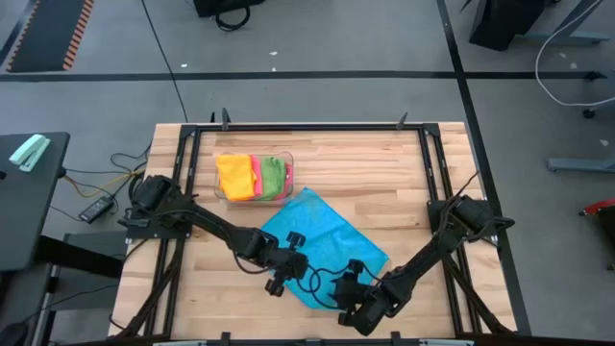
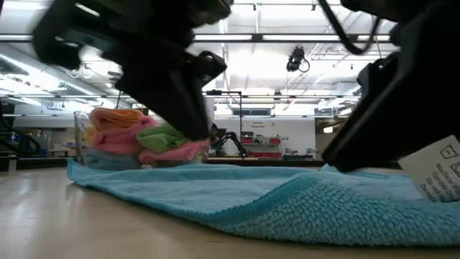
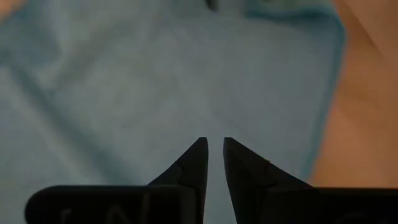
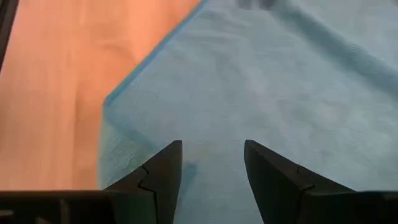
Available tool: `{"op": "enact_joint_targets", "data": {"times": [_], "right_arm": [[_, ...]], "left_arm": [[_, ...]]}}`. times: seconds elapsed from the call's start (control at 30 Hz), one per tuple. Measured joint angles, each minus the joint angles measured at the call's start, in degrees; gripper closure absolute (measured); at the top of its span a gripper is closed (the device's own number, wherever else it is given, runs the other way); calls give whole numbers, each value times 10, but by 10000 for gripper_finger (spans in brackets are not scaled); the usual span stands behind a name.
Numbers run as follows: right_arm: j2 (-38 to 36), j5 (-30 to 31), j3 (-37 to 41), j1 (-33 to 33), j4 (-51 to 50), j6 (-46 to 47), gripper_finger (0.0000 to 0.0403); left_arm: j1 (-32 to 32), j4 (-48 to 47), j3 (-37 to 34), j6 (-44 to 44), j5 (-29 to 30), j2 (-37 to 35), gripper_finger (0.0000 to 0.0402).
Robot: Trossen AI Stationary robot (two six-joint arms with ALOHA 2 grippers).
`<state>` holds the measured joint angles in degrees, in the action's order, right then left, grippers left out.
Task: Fold microfiber towels
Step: Fold the blue microfiber towel
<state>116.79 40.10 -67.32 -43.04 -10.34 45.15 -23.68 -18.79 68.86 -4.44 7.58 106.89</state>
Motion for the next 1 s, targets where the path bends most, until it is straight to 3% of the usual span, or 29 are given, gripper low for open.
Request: {"op": "enact_joint_targets", "data": {"times": [0.27,0.5,1.0], "right_arm": [[17,-10,-7,0,14,-21,222],[17,-33,-8,-7,31,-34,222],[17,-133,-8,-29,46,3,222]], "left_arm": [[40,164,-71,-23,27,0,346],[88,234,-126,-23,27,0,351],[129,236,-168,-21,27,0,357]]}}
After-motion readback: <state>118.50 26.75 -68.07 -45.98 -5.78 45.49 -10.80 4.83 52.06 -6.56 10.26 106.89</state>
